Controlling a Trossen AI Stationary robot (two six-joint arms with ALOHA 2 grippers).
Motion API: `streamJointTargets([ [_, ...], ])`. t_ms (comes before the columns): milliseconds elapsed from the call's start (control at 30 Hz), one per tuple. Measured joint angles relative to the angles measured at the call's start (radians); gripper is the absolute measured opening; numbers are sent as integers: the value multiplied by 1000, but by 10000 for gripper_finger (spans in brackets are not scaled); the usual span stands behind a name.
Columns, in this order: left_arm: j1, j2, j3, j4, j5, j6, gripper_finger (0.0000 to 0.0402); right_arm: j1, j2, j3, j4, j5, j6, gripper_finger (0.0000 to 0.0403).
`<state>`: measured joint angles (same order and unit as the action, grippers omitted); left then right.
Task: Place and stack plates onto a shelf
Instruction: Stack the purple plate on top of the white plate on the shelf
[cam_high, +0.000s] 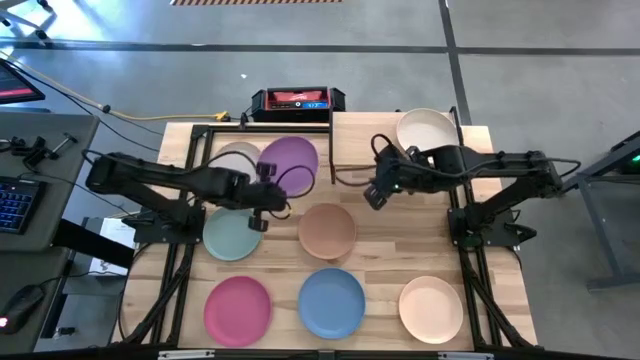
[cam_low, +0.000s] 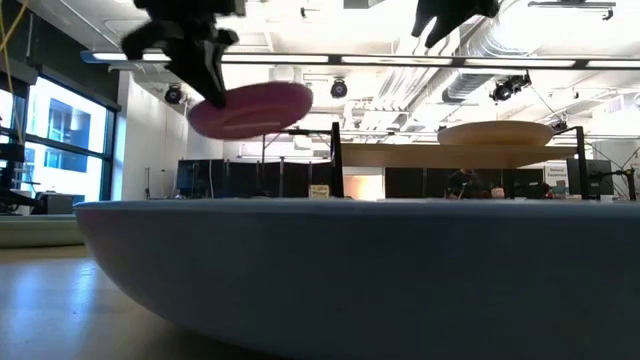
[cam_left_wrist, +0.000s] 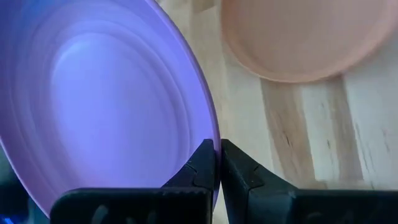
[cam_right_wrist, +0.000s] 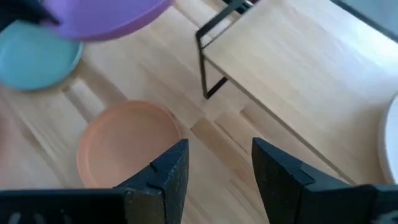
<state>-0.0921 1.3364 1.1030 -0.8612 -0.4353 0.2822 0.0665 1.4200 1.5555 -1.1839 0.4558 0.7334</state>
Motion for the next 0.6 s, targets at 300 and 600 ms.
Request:
streamJointTargets([
  [300, -57, -33, 0, -16, -57, 223, 1, -134, 0, 0, 135, -172, 72, 152],
  [600, -83, -33, 0, -4, -76, 434, 1, -231, 0, 0, 296, -307, 59, 152],
])
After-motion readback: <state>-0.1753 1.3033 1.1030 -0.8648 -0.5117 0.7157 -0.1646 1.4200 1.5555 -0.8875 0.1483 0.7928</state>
